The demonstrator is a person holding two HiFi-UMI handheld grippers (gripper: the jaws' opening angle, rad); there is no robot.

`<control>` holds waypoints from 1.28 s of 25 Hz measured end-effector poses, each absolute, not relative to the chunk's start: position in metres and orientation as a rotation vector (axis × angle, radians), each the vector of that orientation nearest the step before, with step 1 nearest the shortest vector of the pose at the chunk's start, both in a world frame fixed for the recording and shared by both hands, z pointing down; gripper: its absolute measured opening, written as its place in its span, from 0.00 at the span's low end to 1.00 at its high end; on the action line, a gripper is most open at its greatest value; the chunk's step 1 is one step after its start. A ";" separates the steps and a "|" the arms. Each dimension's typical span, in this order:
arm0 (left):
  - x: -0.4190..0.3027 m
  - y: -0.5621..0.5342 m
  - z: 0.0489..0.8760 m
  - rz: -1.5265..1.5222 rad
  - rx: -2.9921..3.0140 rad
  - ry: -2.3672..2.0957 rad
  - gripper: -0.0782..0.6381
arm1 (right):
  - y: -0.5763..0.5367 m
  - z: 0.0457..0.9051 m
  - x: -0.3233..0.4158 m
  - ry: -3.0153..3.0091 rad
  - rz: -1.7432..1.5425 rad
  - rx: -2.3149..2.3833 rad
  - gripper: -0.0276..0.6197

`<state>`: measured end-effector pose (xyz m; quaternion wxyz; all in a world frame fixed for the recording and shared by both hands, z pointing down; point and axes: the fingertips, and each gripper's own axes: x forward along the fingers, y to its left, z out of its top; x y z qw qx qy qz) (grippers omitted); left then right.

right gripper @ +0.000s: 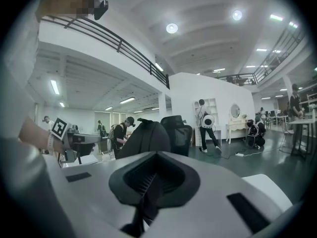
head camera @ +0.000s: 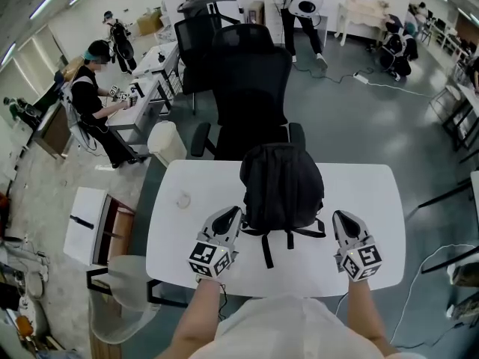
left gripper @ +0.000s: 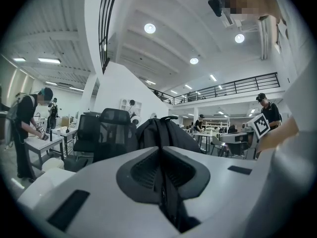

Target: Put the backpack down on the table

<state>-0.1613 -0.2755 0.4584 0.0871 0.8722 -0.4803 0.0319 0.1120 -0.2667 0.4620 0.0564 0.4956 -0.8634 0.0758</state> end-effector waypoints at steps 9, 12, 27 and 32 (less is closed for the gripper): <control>-0.157 -0.272 0.462 0.090 2.593 -1.430 0.16 | -0.267 0.462 0.110 -2.616 0.231 1.500 0.07; -0.156 -0.272 0.459 0.089 2.597 -1.430 0.16 | -0.267 0.459 0.105 -2.616 0.208 1.478 0.07; -0.153 -0.271 0.458 0.094 2.602 -1.427 0.16 | -0.263 0.457 0.101 -2.619 0.195 1.463 0.07; -0.151 -0.272 0.459 0.092 2.606 -1.422 0.16 | -0.262 0.459 0.103 -2.615 0.196 1.469 0.07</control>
